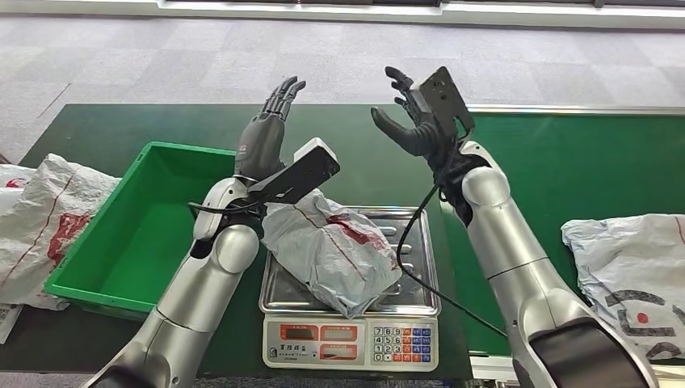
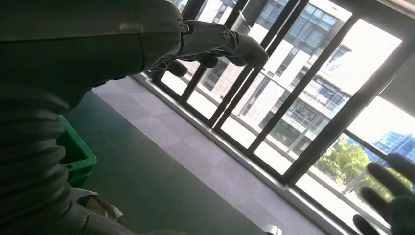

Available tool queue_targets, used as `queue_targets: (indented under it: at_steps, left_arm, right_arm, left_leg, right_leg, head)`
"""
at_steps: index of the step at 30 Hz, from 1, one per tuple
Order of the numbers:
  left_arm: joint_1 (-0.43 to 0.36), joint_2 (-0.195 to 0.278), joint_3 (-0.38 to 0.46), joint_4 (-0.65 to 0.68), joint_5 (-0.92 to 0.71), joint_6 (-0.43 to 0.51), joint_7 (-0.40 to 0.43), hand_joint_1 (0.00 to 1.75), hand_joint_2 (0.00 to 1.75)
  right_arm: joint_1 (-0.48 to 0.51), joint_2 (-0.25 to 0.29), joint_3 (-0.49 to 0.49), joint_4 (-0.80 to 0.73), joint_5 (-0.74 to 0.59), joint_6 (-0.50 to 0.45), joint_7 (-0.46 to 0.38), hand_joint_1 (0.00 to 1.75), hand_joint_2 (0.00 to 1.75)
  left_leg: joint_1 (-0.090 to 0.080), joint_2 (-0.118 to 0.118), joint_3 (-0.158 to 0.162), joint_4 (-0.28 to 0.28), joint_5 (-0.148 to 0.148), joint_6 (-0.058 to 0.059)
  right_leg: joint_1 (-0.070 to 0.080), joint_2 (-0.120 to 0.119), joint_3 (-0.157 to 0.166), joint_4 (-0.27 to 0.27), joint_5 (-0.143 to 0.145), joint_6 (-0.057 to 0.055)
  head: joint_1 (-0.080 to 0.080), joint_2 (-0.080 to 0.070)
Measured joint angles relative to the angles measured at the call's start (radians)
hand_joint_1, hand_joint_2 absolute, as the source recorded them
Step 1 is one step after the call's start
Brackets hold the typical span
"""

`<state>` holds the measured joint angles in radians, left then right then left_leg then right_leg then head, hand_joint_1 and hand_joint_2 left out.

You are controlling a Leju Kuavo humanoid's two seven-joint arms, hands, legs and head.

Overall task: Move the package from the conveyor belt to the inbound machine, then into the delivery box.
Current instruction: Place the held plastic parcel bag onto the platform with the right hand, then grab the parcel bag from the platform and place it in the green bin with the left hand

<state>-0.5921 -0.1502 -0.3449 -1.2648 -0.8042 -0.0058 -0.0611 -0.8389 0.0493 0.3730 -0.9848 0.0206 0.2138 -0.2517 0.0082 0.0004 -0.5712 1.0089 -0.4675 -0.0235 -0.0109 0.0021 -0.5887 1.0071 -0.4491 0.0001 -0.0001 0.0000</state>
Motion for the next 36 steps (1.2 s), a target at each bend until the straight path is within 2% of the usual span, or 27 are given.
queue_targets:
  at_steps: [6, 12, 14, 17, 19, 21, 26, 31, 32, 33, 36]
  left_arm:
    - [-0.054, 0.000, -0.016, 0.152, -0.030, -0.016, 0.016, 0.00, 1.75]
    - [-0.078, 0.000, -0.019, 0.251, -0.049, -0.027, 0.029, 0.00, 1.75]
    - [-0.086, -0.001, -0.023, 0.274, -0.063, -0.048, 0.045, 0.00, 1.75]
    - [-0.104, -0.005, -0.035, 0.331, -0.088, -0.098, 0.078, 0.00, 1.75]
    - [-0.114, -0.007, -0.044, 0.379, -0.093, -0.117, 0.083, 0.00, 1.75]
    - [-0.115, -0.003, -0.047, 0.414, -0.080, -0.131, 0.068, 0.00, 1.75]
    - [-0.078, 0.046, -0.047, 0.426, -0.004, -0.198, -0.004, 0.00, 1.75]
    - [-0.004, 0.114, -0.047, 0.351, 0.023, -0.272, -0.038, 0.00, 1.75]
    - [0.006, 0.127, -0.047, 0.339, 0.022, -0.291, -0.047, 0.04, 1.75]
    - [0.013, 0.137, -0.048, 0.331, 0.022, -0.309, -0.059, 0.34, 1.75]
    - [0.021, 0.155, -0.053, 0.318, 0.021, -0.355, -0.098, 1.60, 1.75]
  right_arm:
    - [0.109, -0.006, -0.171, -0.246, -0.002, -0.001, -0.065, 0.00, 1.75]
    - [0.180, -0.006, -0.263, -0.393, 0.017, -0.020, -0.092, 0.00, 1.75]
    - [0.200, -0.004, -0.282, -0.429, 0.058, -0.089, -0.121, 0.00, 1.75]
    - [0.260, 0.013, -0.323, -0.528, 0.166, -0.297, -0.175, 0.00, 1.75]
    - [0.327, 0.025, -0.348, -0.609, 0.233, -0.423, -0.193, 0.00, 1.75]
    - [0.412, 0.032, -0.366, -0.669, 0.260, -0.491, -0.206, 0.00, 1.75]
    - [0.621, 0.035, -0.419, -0.720, 0.213, -0.521, -0.242, 0.00, 1.75]
    - [0.790, 0.045, -0.482, -0.749, 0.167, -0.517, -0.252, 0.00, 1.75]
    - [0.819, 0.050, -0.493, -0.755, 0.163, -0.514, -0.254, 0.00, 1.75]
    - [0.840, 0.056, -0.503, -0.761, 0.162, -0.511, -0.253, 0.00, 1.75]
    - [0.874, 0.071, -0.527, -0.775, 0.158, -0.494, -0.236, 0.00, 1.75]
  left_leg:
    - [0.000, 0.000, -0.001, 0.000, 0.000, 0.000]
    - [0.000, 0.001, -0.002, 0.000, 0.000, 0.000]
    - [0.000, 0.000, -0.002, 0.000, 0.000, 0.000]
    - [0.000, -0.001, -0.003, 0.000, 0.000, 0.000]
    - [0.000, -0.001, -0.003, 0.000, -0.001, 0.000]
    - [0.000, -0.001, -0.003, 0.000, -0.002, 0.001]
    - [0.000, 0.000, -0.004, -0.001, -0.003, 0.002]
    - [0.000, -0.001, -0.004, -0.001, -0.003, 0.002]
    - [0.000, -0.001, -0.004, -0.002, -0.003, 0.002]
    - [0.000, -0.001, -0.004, -0.002, -0.003, 0.002]
    - [0.000, -0.001, -0.004, -0.002, -0.004, 0.002]
  right_leg:
    - [0.000, 0.000, -0.001, 0.000, 0.000, 0.000]
    - [0.000, 0.001, -0.002, 0.000, 0.000, 0.000]
    - [0.000, 0.000, -0.002, 0.000, 0.000, 0.000]
    - [0.000, -0.001, -0.002, 0.000, 0.000, 0.000]
    - [0.000, -0.001, -0.002, 0.000, -0.001, 0.001]
    - [0.000, -0.001, -0.002, 0.000, -0.001, 0.001]
    - [0.000, -0.001, -0.002, 0.000, -0.003, 0.001]
    - [0.001, -0.002, -0.002, 0.000, -0.005, 0.000]
    - [0.000, -0.002, -0.002, 0.000, -0.005, 0.000]
    - [0.000, -0.002, -0.003, 0.000, -0.005, 0.000]
    - [0.000, -0.001, -0.003, 0.000, -0.005, 0.000]
  head:
    - [0.000, 0.000]
    - [0.000, 0.000]
    - [0.000, 0.000]
    - [0.000, 0.000]
    - [0.000, 0.000]
    - [0.000, 0.000]
    - [0.000, 0.000]
    - [0.000, 0.000]
    - [0.000, 0.000]
    - [0.000, 0.000]
    - [0.000, 0.000]
